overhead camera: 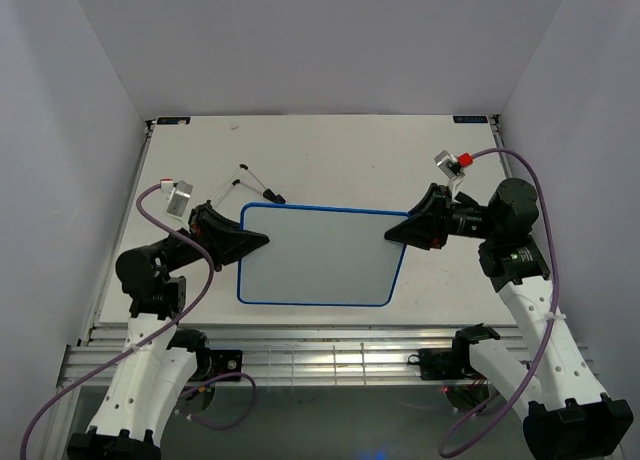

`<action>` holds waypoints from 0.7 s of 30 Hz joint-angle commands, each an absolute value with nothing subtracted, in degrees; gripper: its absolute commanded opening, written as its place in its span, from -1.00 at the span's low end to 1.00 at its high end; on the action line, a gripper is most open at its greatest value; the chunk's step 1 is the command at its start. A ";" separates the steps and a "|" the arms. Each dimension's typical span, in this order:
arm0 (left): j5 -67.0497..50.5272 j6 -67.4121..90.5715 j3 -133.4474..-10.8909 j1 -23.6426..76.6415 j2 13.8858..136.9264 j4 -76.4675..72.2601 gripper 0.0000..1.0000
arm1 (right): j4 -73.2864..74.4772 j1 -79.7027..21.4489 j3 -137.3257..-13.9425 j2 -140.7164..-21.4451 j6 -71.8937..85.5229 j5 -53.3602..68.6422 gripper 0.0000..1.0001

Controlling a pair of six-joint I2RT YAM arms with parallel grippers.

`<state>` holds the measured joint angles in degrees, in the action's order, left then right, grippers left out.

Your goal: Erase the whiteboard

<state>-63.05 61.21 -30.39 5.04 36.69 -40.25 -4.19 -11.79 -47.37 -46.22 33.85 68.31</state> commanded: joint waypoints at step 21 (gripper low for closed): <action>-18.74 40.62 -34.71 5.27 31.37 -7.30 -1.00 | 29.09 -10.11 -62.67 -44.30 14.77 27.51 0.80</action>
<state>-30.92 44.38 -30.59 5.43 31.00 -8.25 25.19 -10.15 -59.55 -47.46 17.74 32.32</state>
